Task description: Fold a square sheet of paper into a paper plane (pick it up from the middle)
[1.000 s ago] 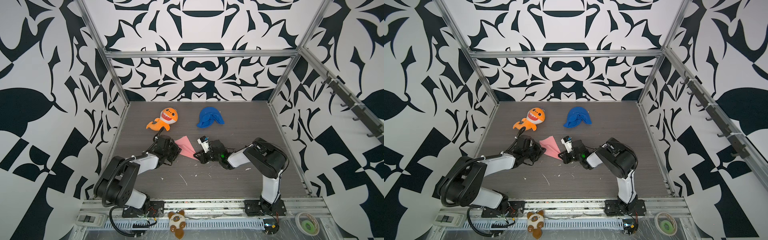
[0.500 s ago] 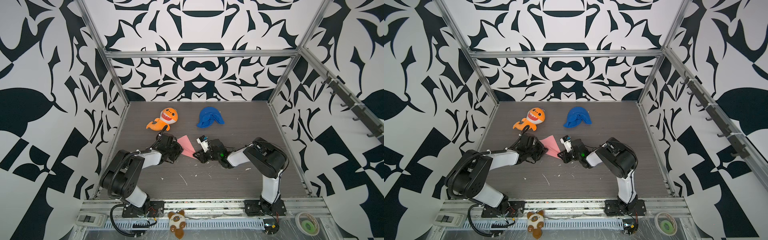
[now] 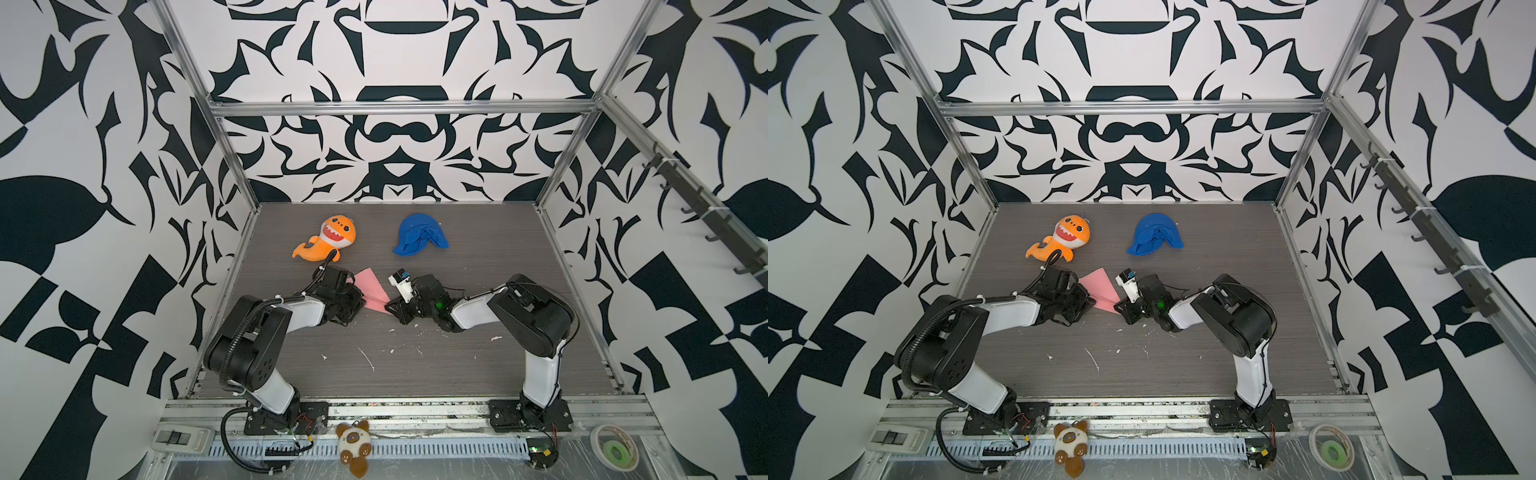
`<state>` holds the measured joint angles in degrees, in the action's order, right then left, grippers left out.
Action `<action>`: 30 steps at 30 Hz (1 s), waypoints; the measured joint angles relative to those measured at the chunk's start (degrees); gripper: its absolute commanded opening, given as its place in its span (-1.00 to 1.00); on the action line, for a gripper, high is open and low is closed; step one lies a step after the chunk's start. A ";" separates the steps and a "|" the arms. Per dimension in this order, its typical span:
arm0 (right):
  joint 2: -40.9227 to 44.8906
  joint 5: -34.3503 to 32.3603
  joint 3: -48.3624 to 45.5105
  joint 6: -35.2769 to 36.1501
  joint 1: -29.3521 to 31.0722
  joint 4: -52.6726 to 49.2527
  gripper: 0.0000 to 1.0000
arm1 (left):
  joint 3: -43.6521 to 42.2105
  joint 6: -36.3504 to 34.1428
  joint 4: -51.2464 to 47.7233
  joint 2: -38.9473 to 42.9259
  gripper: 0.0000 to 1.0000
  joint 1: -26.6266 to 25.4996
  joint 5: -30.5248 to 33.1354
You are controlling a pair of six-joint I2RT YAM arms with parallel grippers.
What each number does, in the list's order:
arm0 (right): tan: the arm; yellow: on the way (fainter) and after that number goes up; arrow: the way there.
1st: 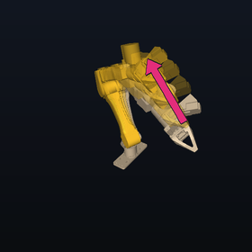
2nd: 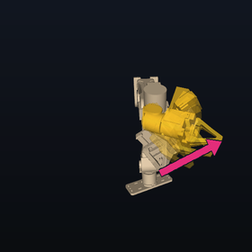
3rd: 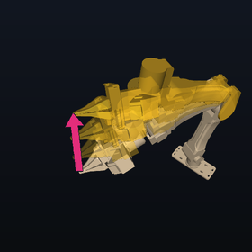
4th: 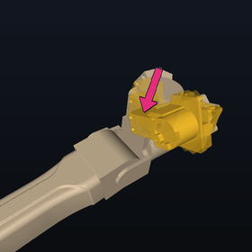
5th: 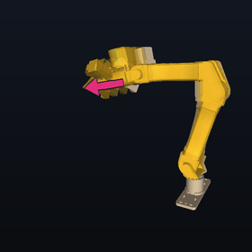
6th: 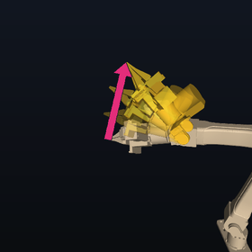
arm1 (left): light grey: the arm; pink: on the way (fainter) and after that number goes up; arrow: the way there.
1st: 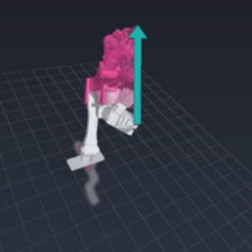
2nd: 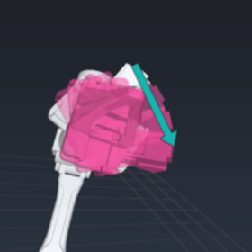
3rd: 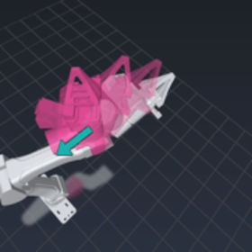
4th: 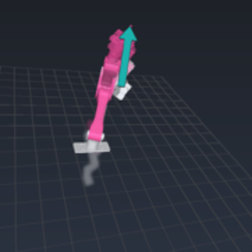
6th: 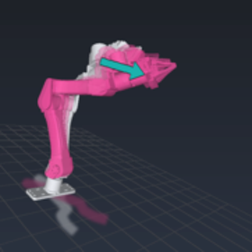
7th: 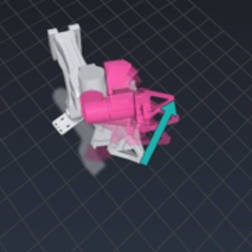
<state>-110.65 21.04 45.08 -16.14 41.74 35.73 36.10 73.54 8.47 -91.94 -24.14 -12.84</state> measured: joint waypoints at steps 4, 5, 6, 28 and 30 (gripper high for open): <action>0.00 0.20 0.00 -1.92 -0.17 -0.07 -0.76 | 0.00 0.02 0.00 -0.02 -0.92 0.00 0.02; 0.00 0.42 0.00 -2.84 -0.35 -0.09 -0.78 | 0.00 0.02 0.00 -0.02 -0.92 0.00 0.02; 0.00 0.68 0.00 -3.78 -0.50 -0.17 -0.79 | 0.00 0.02 0.00 0.00 -0.92 0.00 0.02; -1.68 7.85 -1.77 -20.59 -4.15 4.92 -0.81 | 0.96 -2.10 0.90 0.07 -0.78 -0.26 -2.12; -1.68 7.93 -1.77 -20.79 -4.15 4.92 -0.81 | 1.57 -2.47 1.62 0.07 -0.77 -0.26 -2.64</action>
<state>-112.33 28.97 43.31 -36.93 37.58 40.64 37.67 71.07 10.09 -91.88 -24.40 -15.49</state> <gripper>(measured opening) 0.092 0.109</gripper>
